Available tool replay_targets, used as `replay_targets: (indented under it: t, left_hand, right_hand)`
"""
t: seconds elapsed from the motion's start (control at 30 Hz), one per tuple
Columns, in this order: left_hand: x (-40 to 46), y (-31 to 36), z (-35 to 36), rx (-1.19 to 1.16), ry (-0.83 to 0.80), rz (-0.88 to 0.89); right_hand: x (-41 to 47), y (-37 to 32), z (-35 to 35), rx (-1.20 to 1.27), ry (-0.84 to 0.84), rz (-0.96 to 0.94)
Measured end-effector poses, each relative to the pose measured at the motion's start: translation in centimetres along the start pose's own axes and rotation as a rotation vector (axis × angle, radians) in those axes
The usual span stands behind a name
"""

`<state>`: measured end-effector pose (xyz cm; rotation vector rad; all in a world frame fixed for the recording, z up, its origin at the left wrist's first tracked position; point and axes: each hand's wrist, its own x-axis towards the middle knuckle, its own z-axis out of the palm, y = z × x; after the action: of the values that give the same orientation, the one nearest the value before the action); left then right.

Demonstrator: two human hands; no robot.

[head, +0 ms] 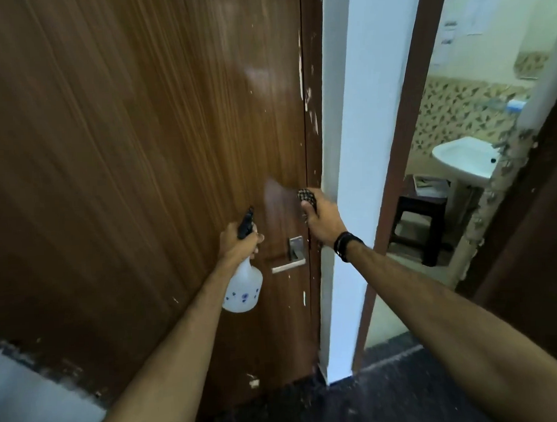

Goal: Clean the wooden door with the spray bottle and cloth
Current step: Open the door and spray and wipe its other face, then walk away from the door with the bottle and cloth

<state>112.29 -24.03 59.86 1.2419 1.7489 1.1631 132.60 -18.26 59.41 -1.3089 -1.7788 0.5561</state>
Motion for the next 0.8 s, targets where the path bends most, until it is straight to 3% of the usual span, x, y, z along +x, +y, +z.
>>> replay_targets:
  t: [0.2,0.5,0.63,0.8]
  left_hand:
    - [-0.9,-6.8,6.3,0.141,0.017,-0.12]
    - [2.3,-9.8,12.1,0.515,-0.264,0.06]
    - [4.1,-10.8,14.0,0.753,-0.27,0.216]
    - [5.1,-12.1,15.5,0.824,-0.323,0.185]
  right_hand:
    - [-4.3,7.1,1.4,0.105,-0.085,0.182]
    - [-5.6,12.4,3.9,0.131,-0.057,0.313]
    - [-5.7,13.4,5.2,0.105,-0.071,0.249]
    - [-6.4,14.3,6.2,0.087,-0.017,0.262]
